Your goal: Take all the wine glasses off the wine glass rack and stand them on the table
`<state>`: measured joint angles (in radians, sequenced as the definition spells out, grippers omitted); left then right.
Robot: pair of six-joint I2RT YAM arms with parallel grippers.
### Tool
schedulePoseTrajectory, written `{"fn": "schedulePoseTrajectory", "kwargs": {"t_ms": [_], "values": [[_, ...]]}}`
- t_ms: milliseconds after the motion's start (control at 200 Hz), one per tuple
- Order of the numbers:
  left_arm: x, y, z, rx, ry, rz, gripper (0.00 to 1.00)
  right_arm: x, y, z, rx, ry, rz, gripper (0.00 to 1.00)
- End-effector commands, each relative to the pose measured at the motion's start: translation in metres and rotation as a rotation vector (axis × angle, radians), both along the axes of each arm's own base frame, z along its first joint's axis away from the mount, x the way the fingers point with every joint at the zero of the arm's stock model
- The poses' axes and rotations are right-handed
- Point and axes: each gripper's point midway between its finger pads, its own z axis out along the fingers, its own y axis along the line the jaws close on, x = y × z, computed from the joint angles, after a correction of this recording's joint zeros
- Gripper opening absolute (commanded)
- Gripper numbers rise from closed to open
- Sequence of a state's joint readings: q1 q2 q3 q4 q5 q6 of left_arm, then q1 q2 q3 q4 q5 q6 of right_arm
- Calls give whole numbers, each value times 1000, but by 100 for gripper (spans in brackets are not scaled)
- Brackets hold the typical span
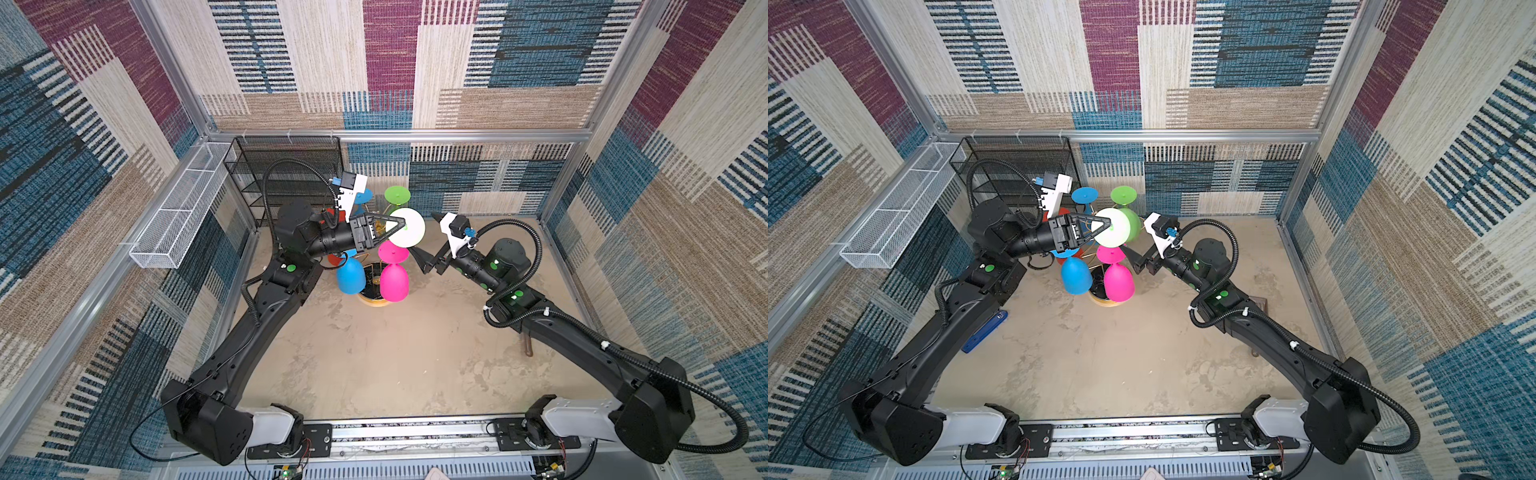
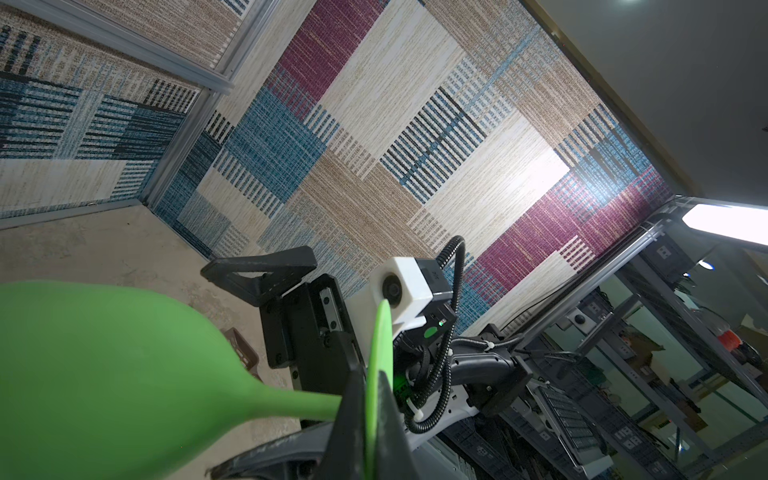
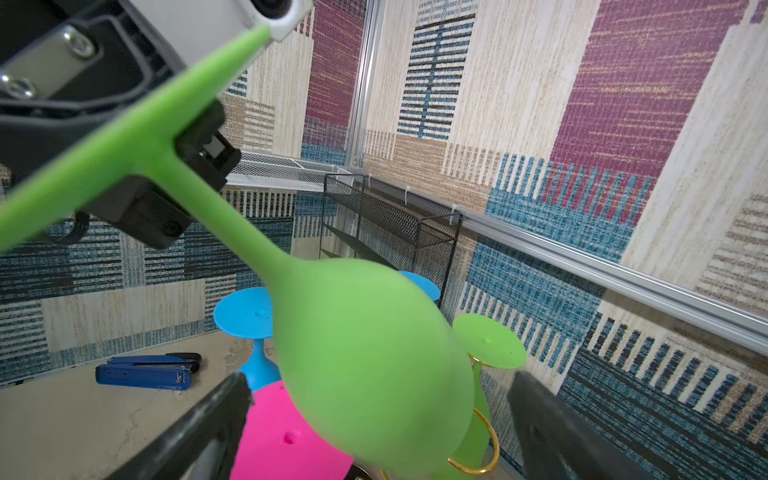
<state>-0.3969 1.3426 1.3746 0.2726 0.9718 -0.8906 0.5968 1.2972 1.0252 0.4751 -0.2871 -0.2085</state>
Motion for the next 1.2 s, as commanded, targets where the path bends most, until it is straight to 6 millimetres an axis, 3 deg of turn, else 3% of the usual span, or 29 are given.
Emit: {"fn": "schedulePoseTrajectory", "kwargs": {"t_ms": [0, 401, 666, 1027, 1122, 1192], "values": [[-4, 2, 10, -23, -13, -2, 0, -2, 6, 19, 32, -78, 26, 99], [-8, 1, 16, -49, -1, -38, 0, 20, 28, 15, 36, -76, 50, 99], [-9, 0, 16, -55, 8, -50, 0, 30, 32, 13, 49, -53, 39, 100], [-8, 2, 15, -54, 6, -46, 0, 29, 31, 12, 51, -21, 35, 81], [-6, 3, 13, -52, 2, -36, 14, 27, 30, 13, 53, -1, 39, 77], [-5, 4, 13, -51, -10, -28, 35, 27, 28, 12, 58, 27, 32, 74]]}}
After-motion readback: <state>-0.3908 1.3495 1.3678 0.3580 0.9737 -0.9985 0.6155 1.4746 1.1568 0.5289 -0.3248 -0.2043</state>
